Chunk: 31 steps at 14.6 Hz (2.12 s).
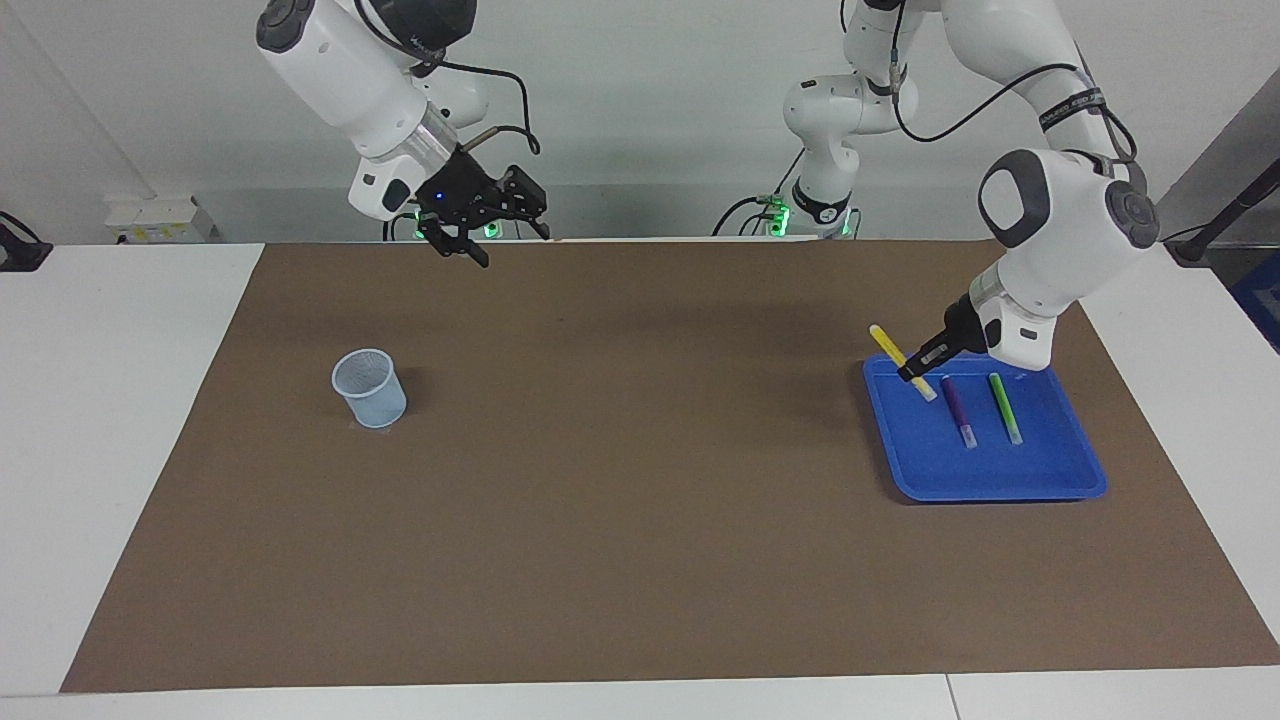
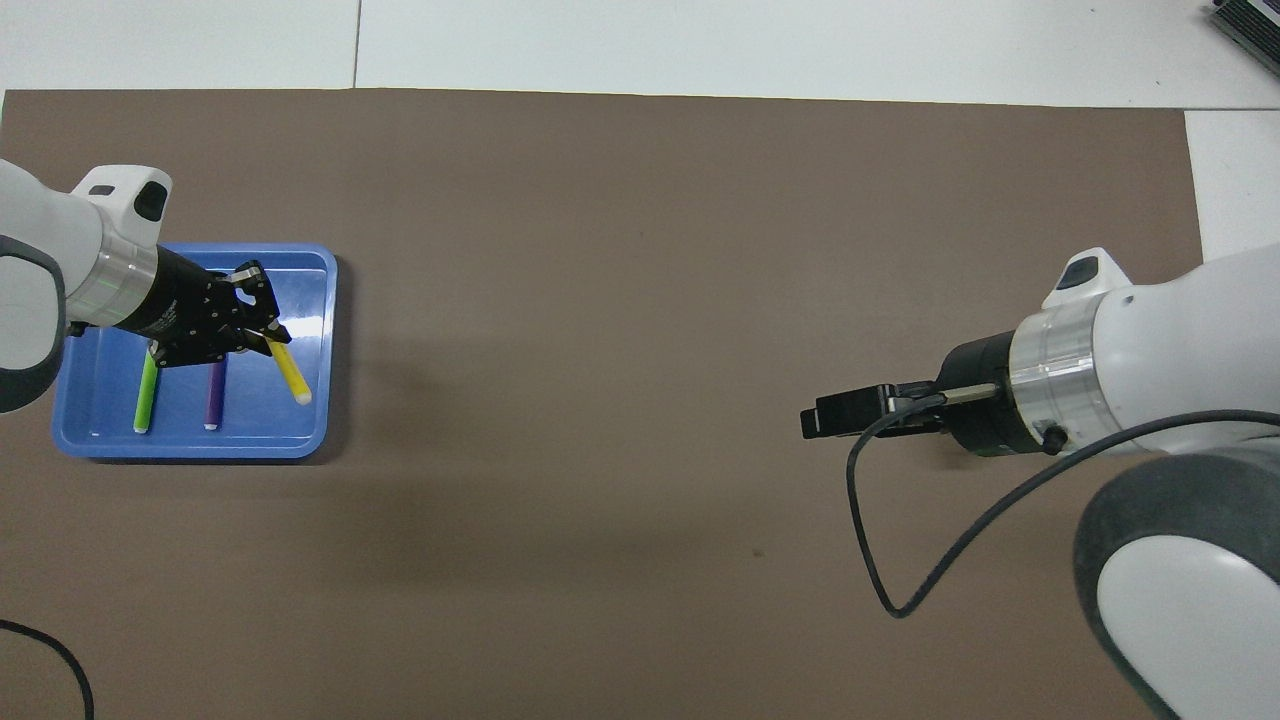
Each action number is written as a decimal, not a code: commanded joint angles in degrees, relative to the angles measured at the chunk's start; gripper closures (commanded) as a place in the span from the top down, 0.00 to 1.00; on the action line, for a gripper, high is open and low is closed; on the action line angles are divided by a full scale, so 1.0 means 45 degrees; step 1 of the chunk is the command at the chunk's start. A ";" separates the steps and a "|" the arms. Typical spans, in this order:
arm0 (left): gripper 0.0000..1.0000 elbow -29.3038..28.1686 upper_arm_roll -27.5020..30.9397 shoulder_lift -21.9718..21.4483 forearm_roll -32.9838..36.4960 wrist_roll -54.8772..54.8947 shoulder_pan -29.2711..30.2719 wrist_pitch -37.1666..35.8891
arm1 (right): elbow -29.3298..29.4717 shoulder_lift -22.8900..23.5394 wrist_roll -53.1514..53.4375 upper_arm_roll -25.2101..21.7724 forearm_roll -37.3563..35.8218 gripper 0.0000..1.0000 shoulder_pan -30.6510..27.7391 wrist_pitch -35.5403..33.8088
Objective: Transfer and insert pens with both arms
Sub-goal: 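Lift the yellow pen toward the right gripper while the right gripper approaches, then grasp the yellow pen's free end with the right gripper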
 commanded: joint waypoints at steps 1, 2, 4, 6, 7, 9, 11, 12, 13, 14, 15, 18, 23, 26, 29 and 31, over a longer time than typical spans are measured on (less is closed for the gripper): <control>0.00 -0.0083 -0.0009 -0.0736 -0.0754 -0.2794 -0.0303 -0.0580 | -0.0471 -0.0227 0.2008 -0.0020 0.0325 1.00 0.1174 0.1150; 0.00 -0.0103 -0.0145 -0.0892 -0.1124 -0.3751 -0.0284 -0.0678 | -0.0587 -0.0227 0.2461 -0.0020 0.0325 1.00 0.1449 0.1541; 0.00 -0.0278 -0.0204 -0.1302 -0.1847 -0.5569 -0.0284 -0.0738 | -0.0608 -0.0227 0.3107 -0.0020 0.0325 1.00 0.1783 0.1720; 0.00 -0.0376 -0.0205 -0.1537 -0.2861 -0.7132 -0.0284 -0.0990 | -0.0589 -0.0208 0.3713 -0.0020 0.0325 1.00 0.1823 0.2031; 0.00 -0.0396 -0.0224 -0.1577 -0.3272 -0.7623 -0.0284 -0.1166 | -0.0589 -0.0130 0.3774 0.0018 0.0344 1.00 0.1978 0.2517; 0.00 -0.0609 -0.0205 -0.1791 -0.4170 -0.8133 -0.0284 -0.1518 | -0.0589 -0.0032 0.4201 0.0038 0.0810 1.00 0.2505 0.3474; 0.00 -0.1019 -0.0243 -0.2123 -0.4854 -0.8680 -0.0342 -0.1480 | -0.0589 0.0181 0.5486 0.0057 0.1552 1.00 0.2914 0.4508; 0.00 -0.1253 -0.0244 -0.2356 -0.5129 -0.9069 -0.0652 -0.1345 | -0.0589 0.0280 0.5938 0.0038 0.1923 1.00 0.3130 0.5094; 0.00 -0.1468 -0.0244 -0.2533 -0.5247 -0.9595 -0.0848 -0.1189 | -0.0589 0.0435 0.6174 0.0057 0.2217 1.00 0.3248 0.5564; 0.00 -0.1664 -0.0244 -0.2689 -0.5287 -1.0103 -0.0927 -0.0975 | -0.0569 0.0553 0.6467 0.0058 0.2510 1.00 0.3462 0.6071; 0.00 -0.1859 -0.0244 -0.2826 -0.5307 -1.0592 -0.1122 -0.0740 | -0.0550 0.0747 0.6760 0.0058 0.2687 1.00 0.3696 0.6675; 0.00 -0.2581 -0.0244 -0.3333 -0.5891 -1.1434 -0.1202 -0.0193 | -0.0335 0.1450 0.7385 0.0077 0.2747 1.00 0.4710 0.8571; 0.00 -0.3091 -0.0244 -0.3745 -0.5990 -1.2373 -0.1728 0.0316 | 0.0211 0.2428 0.7993 0.0077 0.2708 1.00 0.6176 1.0409; 0.00 -0.3169 -0.0244 -0.3823 -0.6010 -1.2413 -0.1788 0.0259 | 0.0681 0.2956 0.7683 0.0077 0.2474 0.98 0.6413 1.0490; 0.00 -0.3170 -0.0244 -0.3901 -0.6010 -1.2452 -0.1768 0.0063 | 0.0720 0.3151 0.6434 0.0058 0.2493 0.89 0.6257 1.0490; 0.00 -0.3150 -0.0224 -0.3901 -0.6010 -1.2433 -0.1768 -0.0093 | 0.0720 0.3210 0.6274 0.0058 0.2474 0.76 0.6198 1.0490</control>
